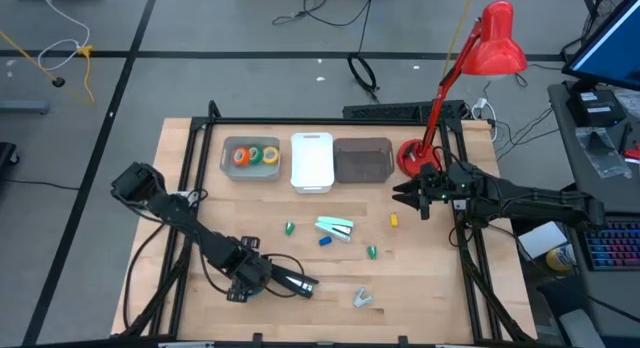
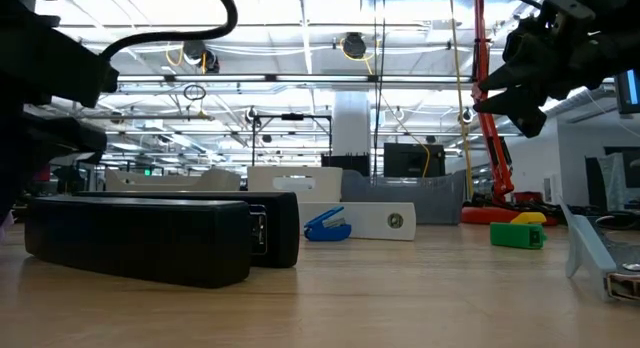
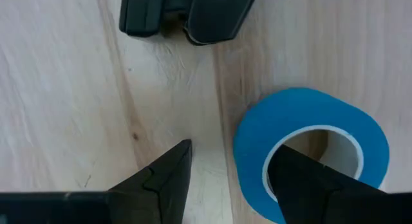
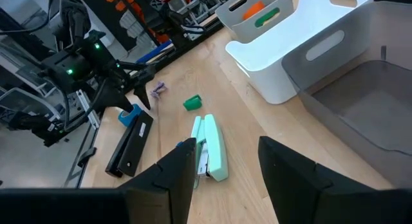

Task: Pick and place Stapler, Stapler remover, tape
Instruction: Put the blue tape into the gray bin

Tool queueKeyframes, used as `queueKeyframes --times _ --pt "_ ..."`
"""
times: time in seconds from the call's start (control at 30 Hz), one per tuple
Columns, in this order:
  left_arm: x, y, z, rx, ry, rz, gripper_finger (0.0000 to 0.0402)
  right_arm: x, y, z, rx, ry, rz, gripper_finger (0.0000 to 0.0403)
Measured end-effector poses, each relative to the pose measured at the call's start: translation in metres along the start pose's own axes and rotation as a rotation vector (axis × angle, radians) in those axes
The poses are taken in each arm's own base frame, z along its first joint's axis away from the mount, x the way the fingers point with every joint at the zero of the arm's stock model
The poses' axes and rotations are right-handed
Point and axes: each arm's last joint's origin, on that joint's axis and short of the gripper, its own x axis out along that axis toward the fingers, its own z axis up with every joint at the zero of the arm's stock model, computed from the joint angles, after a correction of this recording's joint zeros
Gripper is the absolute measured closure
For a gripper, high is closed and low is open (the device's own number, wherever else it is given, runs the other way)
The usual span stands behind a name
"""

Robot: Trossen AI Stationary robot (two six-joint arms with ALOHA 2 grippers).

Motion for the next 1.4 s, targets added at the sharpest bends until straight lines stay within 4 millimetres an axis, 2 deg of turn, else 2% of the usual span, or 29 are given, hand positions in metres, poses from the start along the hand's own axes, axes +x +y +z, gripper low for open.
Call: queueKeyframes --times 0.13,0.2,0.3,0.5,0.73,0.83,0.97,1.1,1.27,1.4 --pt "0.000 0.001 0.001 -0.002 -0.002 0.000 0.0205 0.000 0.000 0.000 0.001 0.000 0.000 0.0242" --pt "0.000 0.001 0.001 -0.002 -0.001 -0.003 0.0219 0.000 0.000 0.000 0.001 0.000 0.000 0.0241" --pt "-0.002 0.002 0.000 0.012 0.003 -0.017 0.0259 0.000 0.000 0.000 0.002 0.000 0.000 0.0241" --pt "-0.008 0.005 0.002 -0.007 0.026 -0.121 0.0362 0.000 0.000 0.000 0.002 0.000 0.000 0.0242" --pt "-0.010 0.012 0.004 -0.098 0.070 -0.191 0.0361 0.000 0.000 0.000 0.002 0.000 0.000 0.0243" --pt "-0.017 0.018 0.005 -0.126 0.059 -0.201 0.0358 0.000 0.000 0.000 0.002 0.000 -0.001 0.0242" --pt "-0.038 0.026 0.004 -0.163 -0.002 -0.233 0.0362 0.000 0.000 0.000 0.002 0.000 -0.001 0.0241" --pt "-0.066 0.044 0.000 -0.269 -0.096 -0.209 0.0362 0.000 0.000 0.000 0.002 0.000 0.000 0.0243" --pt "-0.102 0.076 -0.016 -0.444 -0.225 -0.070 0.0362 0.000 0.000 0.000 0.002 0.000 0.000 0.0241" --pt "-0.129 0.103 -0.029 -0.592 -0.395 0.054 0.0362 0.000 0.000 0.000 0.003 0.000 0.000 0.0242"
